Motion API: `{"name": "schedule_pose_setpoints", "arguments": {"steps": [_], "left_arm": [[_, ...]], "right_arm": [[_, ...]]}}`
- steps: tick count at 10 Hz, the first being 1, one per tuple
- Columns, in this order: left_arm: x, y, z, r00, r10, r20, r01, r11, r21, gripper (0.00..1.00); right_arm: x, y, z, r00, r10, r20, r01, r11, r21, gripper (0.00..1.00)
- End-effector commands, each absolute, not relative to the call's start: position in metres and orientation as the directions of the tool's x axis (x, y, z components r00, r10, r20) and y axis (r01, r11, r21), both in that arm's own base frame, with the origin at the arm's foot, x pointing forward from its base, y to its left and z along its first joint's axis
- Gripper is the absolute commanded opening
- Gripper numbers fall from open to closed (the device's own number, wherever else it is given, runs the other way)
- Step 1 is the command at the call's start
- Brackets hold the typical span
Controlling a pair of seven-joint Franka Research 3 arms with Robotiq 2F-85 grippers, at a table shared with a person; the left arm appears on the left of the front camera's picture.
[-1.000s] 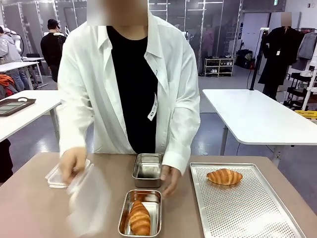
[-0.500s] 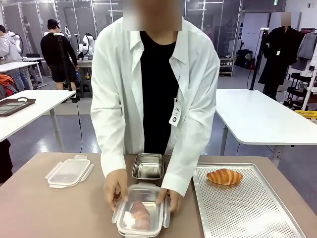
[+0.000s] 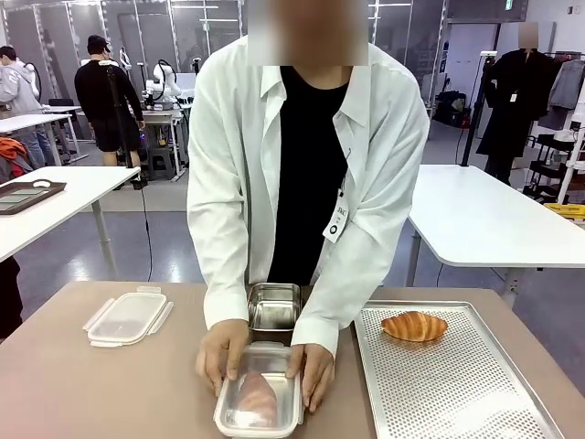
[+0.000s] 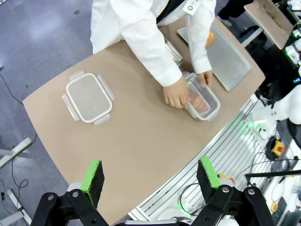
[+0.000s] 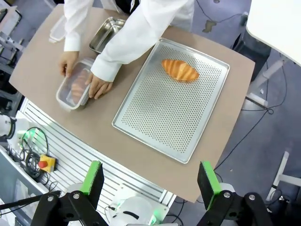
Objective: Place the bread into the airtight container.
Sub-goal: Pick up a Butter Roll and place it into an empty Airtight Container.
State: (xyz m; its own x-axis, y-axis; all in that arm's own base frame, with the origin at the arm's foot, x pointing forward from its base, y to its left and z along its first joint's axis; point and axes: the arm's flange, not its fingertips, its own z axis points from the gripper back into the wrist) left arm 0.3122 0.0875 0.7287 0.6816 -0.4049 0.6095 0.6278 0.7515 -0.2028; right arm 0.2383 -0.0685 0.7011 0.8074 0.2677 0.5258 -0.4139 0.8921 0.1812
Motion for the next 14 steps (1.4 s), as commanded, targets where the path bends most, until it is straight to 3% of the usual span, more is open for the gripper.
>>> {"name": "schedule_pose_setpoints", "arguments": {"steps": [1,14], "left_arm": [[0.3113,0.0870,0.7292,0.668,-0.419,0.615,0.645,0.738,-0.199,1.00],[0.3113,0.0870,0.7292,0.668,-0.419,0.615,0.645,0.738,-0.199,1.00]], "right_arm": [[0.2360,-0.0682,0.7016,0.803,0.281,0.526,-0.428,0.885,0.182,1.00],[0.2360,-0.0682,0.7016,0.803,0.281,0.526,-0.428,0.885,0.182,1.00]]}}
